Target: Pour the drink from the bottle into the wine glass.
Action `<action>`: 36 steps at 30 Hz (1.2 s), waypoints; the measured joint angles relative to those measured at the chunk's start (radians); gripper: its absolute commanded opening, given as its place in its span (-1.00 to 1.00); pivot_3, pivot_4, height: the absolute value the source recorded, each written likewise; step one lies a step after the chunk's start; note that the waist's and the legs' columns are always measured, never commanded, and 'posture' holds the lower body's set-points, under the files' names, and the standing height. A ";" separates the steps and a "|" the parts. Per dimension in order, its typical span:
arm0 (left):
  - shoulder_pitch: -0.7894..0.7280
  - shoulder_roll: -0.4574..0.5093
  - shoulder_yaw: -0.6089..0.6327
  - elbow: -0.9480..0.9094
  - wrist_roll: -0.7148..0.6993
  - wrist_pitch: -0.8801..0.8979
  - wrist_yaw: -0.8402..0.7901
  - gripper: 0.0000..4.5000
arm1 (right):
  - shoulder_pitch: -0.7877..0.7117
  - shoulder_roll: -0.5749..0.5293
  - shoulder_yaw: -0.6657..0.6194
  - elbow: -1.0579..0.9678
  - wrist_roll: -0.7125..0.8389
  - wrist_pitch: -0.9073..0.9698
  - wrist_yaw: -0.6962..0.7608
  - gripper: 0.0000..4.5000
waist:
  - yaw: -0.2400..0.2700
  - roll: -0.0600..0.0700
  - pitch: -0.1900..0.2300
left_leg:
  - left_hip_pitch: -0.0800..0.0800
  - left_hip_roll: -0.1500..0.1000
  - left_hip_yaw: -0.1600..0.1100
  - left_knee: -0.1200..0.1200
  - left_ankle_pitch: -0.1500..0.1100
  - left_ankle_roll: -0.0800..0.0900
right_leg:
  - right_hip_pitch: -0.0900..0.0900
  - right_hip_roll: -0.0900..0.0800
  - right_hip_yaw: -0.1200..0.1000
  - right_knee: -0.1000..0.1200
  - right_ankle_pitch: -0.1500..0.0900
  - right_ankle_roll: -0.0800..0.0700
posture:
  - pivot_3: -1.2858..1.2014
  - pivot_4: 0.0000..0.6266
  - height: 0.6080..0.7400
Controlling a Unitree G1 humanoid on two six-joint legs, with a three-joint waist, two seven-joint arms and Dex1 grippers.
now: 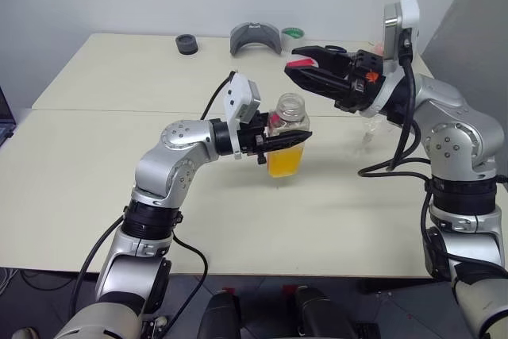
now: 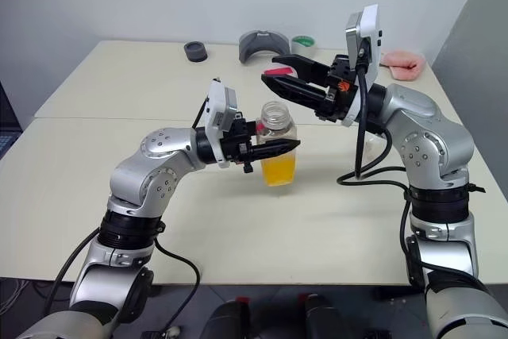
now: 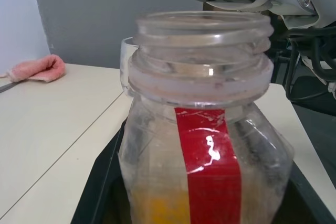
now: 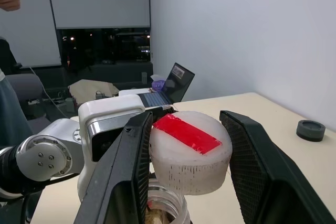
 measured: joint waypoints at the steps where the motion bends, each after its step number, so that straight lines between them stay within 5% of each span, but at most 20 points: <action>1: 0.000 0.000 -0.001 0.000 0.000 0.000 0.000 -0.17 | 0.014 -0.012 0.000 -0.010 -0.001 0.002 0.001 -0.19 | 0.000 0.000 0.000 | 0.000 0.000 0.000 0.000 0.000 0.000 | 0.000 0.000 0.000 0.000 0.000 0.000 | 0.03 -0.52 1.00; 10: 0.027 0.014 0.007 -0.012 -0.001 -0.001 0.005 -0.17 | 0.344 -0.240 -0.213 -0.212 0.085 0.119 -0.039 -0.19 | 0.013 0.000 0.000 | -0.001 -0.002 -0.002 -0.001 0.000 0.000 | 0.002 0.000 0.001 -0.004 0.000 0.000 | 0.03 -0.52 1.00; 17: 0.021 -0.007 0.001 -0.005 0.000 -0.012 0.003 -0.17 | 0.685 -0.080 -0.184 -0.363 0.017 0.032 -0.201 -0.19 | 0.008 0.000 0.000 | 0.000 -0.002 -0.005 0.000 0.000 0.000 | 0.005 0.001 -0.001 -0.004 -0.003 0.005 | 0.03 -0.52 1.00; 25: 0.004 -0.025 -0.009 0.010 0.002 -0.016 0.000 -0.17 | 0.726 0.080 -0.043 0.016 -0.355 -0.355 -0.323 -0.19 | 0.006 0.000 0.000 | 0.001 -0.005 -0.005 0.000 0.000 0.000 | 0.005 -0.001 0.000 -0.003 -0.002 0.004 | 0.03 -0.52 1.00; 26: 0.004 -0.024 -0.009 0.010 0.003 -0.016 0.000 -0.17 | 0.722 0.086 -0.041 0.049 -0.375 -0.386 -0.324 0.11 | 0.006 0.000 0.000 | 0.001 -0.005 -0.005 0.000 0.000 0.000 | 0.005 -0.001 0.000 -0.003 -0.001 0.004 | 0.03 -0.52 1.00; 32: 0.000 -0.022 -0.009 0.010 0.003 -0.016 -0.001 -0.17 | 0.721 0.076 -0.042 0.067 -0.385 -0.433 -0.281 0.99 | 0.007 0.000 0.000 | 0.001 -0.005 -0.006 0.000 0.000 0.000 | 0.005 -0.001 0.000 -0.004 0.000 0.001 | 0.03 -0.52 1.00; 36: 0.000 -0.022 -0.009 0.010 0.003 -0.016 0.001 -0.17 | 0.721 0.060 -0.045 0.037 -0.379 -0.418 -0.278 0.99 | 0.007 0.001 0.000 | 0.001 -0.005 -0.006 0.000 0.000 0.000 | 0.005 -0.001 0.000 -0.003 0.000 0.001 | 0.03 -0.52 1.00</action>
